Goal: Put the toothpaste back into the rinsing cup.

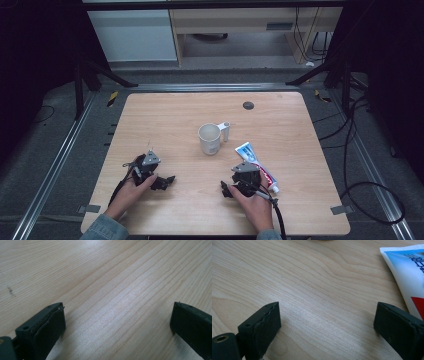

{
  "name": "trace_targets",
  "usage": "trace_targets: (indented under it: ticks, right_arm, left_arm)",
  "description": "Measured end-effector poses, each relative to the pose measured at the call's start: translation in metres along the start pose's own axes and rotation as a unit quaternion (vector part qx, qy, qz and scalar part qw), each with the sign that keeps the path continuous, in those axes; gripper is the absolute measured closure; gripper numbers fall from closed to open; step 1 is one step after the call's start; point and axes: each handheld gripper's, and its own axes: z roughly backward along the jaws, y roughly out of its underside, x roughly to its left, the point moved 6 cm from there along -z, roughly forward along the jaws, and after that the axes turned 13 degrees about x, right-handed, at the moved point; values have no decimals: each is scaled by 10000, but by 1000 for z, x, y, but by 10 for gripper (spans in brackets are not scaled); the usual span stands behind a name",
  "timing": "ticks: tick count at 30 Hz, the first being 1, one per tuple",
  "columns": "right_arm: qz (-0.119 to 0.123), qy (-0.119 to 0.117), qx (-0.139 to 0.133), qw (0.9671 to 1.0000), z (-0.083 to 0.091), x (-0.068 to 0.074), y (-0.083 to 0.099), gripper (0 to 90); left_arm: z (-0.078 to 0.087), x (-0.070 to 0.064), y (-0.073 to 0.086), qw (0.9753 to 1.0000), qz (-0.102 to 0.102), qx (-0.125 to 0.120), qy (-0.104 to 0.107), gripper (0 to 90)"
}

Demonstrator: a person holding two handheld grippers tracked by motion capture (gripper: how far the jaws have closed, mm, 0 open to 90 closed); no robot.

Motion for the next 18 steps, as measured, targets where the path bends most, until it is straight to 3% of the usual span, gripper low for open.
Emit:
trace_targets:
  ticks: [11,18]
  right_arm:
    - [45,-67,28,10000,1,-1,0,101]
    - [254,28,216,9994,19,1,-5,163]
  left_arm:
    - [-2,-1,-3,10000,-32,7,16,0]
    - [-2,-1,-3,10000,-38,7,21,0]
